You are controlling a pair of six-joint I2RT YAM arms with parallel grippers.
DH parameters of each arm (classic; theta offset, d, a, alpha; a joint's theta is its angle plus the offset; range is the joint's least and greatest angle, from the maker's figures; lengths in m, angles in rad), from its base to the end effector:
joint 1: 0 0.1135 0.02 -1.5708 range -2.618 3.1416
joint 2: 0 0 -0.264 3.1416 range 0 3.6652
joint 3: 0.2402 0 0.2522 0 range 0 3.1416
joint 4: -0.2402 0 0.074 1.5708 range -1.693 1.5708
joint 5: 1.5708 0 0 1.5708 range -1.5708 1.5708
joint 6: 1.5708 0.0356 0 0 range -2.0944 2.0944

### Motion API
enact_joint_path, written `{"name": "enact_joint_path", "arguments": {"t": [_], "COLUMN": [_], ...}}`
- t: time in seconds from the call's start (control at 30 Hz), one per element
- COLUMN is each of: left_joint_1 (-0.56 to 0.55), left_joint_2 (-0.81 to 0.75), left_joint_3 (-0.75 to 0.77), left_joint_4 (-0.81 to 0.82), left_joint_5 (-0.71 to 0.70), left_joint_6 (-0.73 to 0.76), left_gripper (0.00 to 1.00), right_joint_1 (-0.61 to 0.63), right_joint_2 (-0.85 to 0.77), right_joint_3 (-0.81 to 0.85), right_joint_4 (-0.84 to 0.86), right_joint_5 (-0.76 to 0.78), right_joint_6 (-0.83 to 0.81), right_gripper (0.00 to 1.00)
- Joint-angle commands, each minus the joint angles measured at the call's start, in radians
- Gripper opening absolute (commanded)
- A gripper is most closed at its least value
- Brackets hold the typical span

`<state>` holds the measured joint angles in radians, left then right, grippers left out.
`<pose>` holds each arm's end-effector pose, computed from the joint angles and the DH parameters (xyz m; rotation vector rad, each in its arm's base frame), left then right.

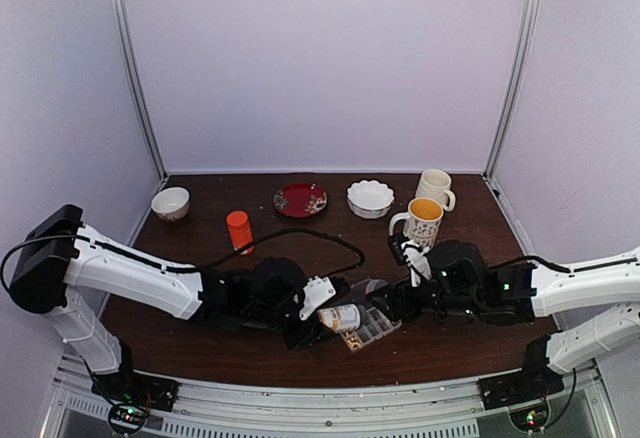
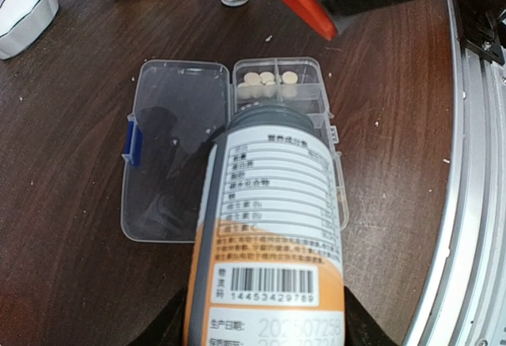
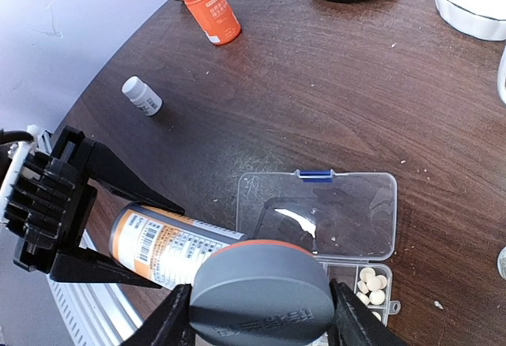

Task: Sort the pills into containers
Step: Pour the pill into the compartment of the pill container.

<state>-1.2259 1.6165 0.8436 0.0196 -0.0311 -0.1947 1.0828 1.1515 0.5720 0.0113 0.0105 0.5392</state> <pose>0.1124 -0.3095 0.1742 1.1804 2.1158 -0.6557 0.1141 0.2142 0.2117 -0.6081 2.2066 0.9010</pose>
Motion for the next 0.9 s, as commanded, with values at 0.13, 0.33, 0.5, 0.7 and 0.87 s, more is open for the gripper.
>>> {"name": "enact_joint_path", "arguments": {"t": [0.13, 0.33, 0.5, 0.7, 0.87], "left_joint_1": [-0.006, -0.006, -0.007, -0.007, -0.007], "left_joint_2": [0.036, 0.039, 0.019, 0.025, 0.052], "left_joint_3": [0.050, 0.036, 0.030, 0.062, 0.038], "left_joint_4": [-0.005, 0.012, 0.022, -0.033, 0.004], "left_joint_5": [-0.013, -0.039, -0.007, -0.002, -0.009], "left_joint_6": [-0.007, -0.014, -0.021, -0.022, -0.038], "left_gripper": [0.00, 0.00, 0.00, 0.00, 0.00], "right_joint_1": [0.006, 0.007, 0.006, 0.006, 0.006], "right_joint_2": [0.020, 0.014, 0.006, 0.006, -0.005], "right_joint_3": [-0.001, -0.007, -0.010, -0.009, 0.001], "right_joint_4": [0.027, 0.021, 0.022, 0.019, -0.002], "right_joint_5": [-0.008, -0.008, -0.007, -0.007, 0.013], "right_joint_6": [0.009, 0.008, 0.011, 0.011, -0.008], "right_gripper": [0.00, 0.00, 0.00, 0.00, 0.00]}}
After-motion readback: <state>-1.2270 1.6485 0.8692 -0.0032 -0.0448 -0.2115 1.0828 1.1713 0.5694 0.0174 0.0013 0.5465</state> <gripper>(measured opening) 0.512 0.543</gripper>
